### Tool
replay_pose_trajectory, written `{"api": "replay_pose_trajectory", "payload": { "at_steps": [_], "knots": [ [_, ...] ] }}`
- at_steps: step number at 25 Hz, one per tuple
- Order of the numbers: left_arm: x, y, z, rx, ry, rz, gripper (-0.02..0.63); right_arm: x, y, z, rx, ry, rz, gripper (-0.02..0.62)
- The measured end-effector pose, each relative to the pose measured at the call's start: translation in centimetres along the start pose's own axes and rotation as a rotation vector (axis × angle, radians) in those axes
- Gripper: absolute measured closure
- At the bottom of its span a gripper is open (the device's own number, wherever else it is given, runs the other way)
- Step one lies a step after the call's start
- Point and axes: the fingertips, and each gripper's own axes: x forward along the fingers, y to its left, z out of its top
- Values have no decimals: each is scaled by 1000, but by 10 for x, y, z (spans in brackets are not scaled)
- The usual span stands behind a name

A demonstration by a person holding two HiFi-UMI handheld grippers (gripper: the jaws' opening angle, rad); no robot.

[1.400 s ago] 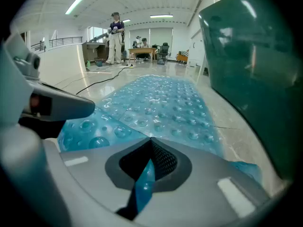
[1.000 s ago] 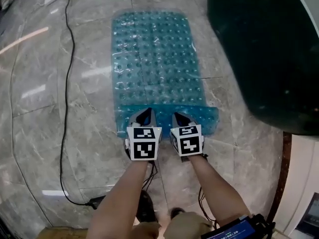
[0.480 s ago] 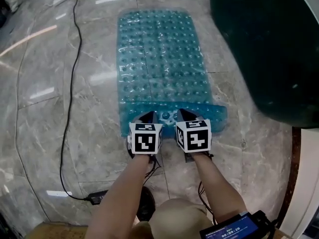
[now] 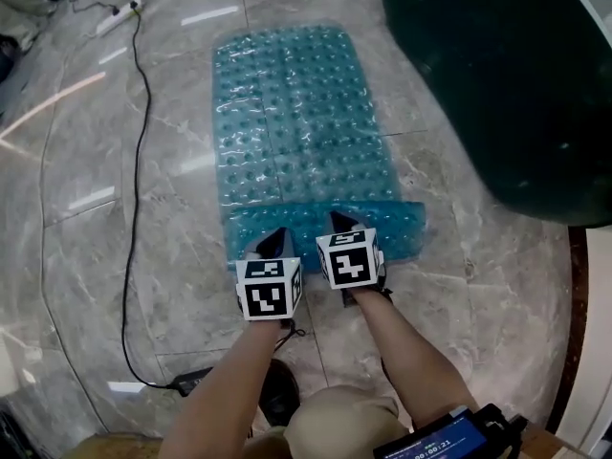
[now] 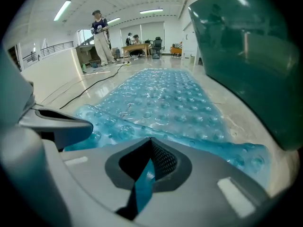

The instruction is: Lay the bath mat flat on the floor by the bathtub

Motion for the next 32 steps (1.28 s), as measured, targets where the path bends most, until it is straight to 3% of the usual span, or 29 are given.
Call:
{"api": "replay_pose_trajectory", "payload": {
  "at_steps": [3,7,11,20,24,27,32],
  "knots": [
    [-1,-4,11,-41,-17,-17,601,-2,1,-3,-26,-16,-10,588],
    [3,-5,13,-36,-5,-19,601,-10,3,-9,-44,-58,-33,589],
    [3,-4,7,-5,-5,5,600,-13,7,-18,-41,-67,-22,589],
    [11,-1,-23,-32,68,-7,601,-23,12,-30,-11,-42,9,589],
    [7,-5,-28,-4,50,-13,601,-40,14,-11,48,-55,61,588],
    [4,-8,-33,-10,52,-25,601,-40,9,7,36,-86,41,589],
    [-3,-10,-46,-50,88,-30,601,-15,5,-13,-16,31,6,588]
  ]
}}
